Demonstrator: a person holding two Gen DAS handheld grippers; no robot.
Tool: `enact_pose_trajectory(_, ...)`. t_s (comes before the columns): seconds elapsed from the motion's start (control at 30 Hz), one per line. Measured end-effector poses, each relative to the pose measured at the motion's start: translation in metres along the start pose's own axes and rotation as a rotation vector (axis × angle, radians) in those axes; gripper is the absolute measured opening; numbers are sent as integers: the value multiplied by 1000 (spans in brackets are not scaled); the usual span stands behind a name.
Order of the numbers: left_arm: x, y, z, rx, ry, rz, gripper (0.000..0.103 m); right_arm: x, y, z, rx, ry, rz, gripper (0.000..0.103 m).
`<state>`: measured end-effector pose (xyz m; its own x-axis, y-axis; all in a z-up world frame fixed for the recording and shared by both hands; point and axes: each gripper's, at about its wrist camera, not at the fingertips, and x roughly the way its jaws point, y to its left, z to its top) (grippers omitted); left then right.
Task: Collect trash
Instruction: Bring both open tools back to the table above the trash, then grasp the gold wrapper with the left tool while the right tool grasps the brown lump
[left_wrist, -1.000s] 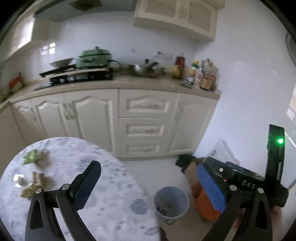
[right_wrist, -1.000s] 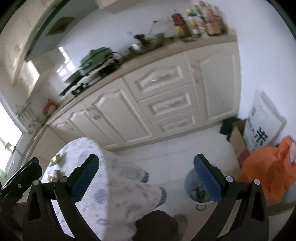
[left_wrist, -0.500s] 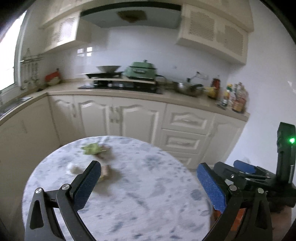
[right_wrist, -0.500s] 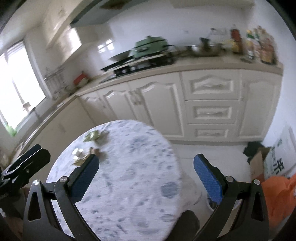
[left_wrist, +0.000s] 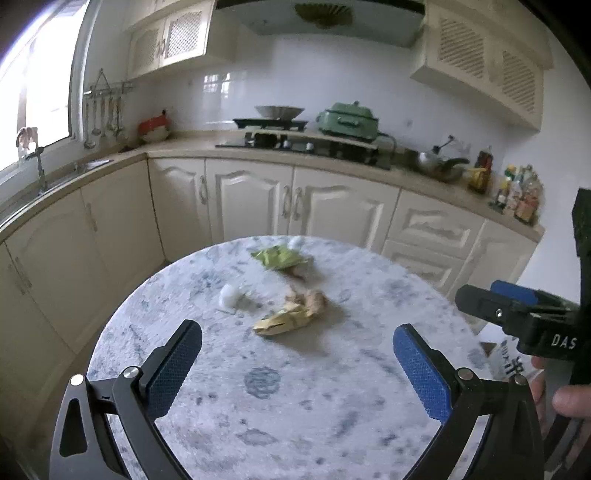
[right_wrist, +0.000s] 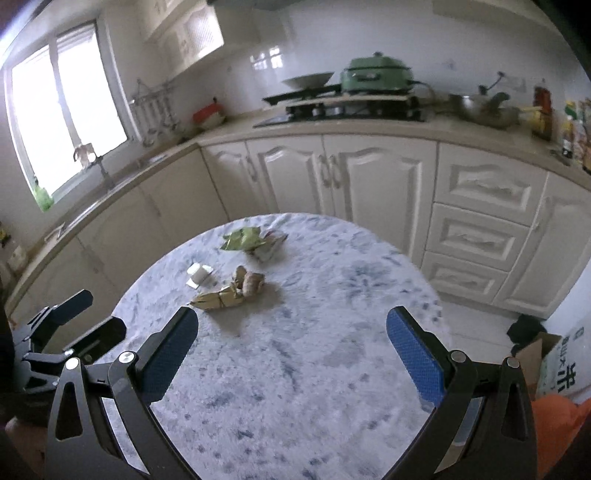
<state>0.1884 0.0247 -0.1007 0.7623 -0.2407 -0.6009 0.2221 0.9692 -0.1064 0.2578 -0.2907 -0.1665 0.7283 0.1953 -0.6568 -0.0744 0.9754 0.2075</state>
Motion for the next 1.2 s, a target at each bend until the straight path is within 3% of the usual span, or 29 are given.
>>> enact_pose_trajectory(0.5, 177, 9, 46, 120, 196, 7, 100, 107, -8, 15, 2, 145, 3, 103)
enact_pose_trajectory(0.6, 208, 4, 43, 143, 247, -25, 82, 122, -6, 17, -3, 160, 20, 103)
enact_pose_trajectory(0.63, 217, 3, 43, 146, 272, -42, 61, 127, -6, 17, -7, 165, 19, 103)
enact_pose_trajectory(0.7, 224, 3, 43, 139, 268, -55, 52, 138, -4, 18, -11, 178, 26, 101)
enact_pose_trajectory(0.77, 226, 6, 45, 124, 262, -69, 37, 149, 0, 19, -23, 192, 45, 95)
enact_pose_trajectory(0.87, 228, 19, 44, 66, 258, -81, 30, 164, 8, 19, -44, 211, 65, 90)
enact_pose_trajectory(1.03, 222, 35, 39, 23, 251, -71, 29, 187, 21, 21, -56, 223, 99, 88)
enact_pose_trajectory(1.1, 222, 40, 37, 3, 250, -68, 29, 196, 26, 20, -67, 236, 102, 82)
enact_pose_trajectory(1.17, 217, 44, 33, -20, 250, -63, 29, 205, 34, 15, -96, 245, 91, 66)
enact_pose_trajectory(1.2, 214, 45, 31, -30, 249, -64, 29, 205, 40, 13, -128, 226, 71, 63)
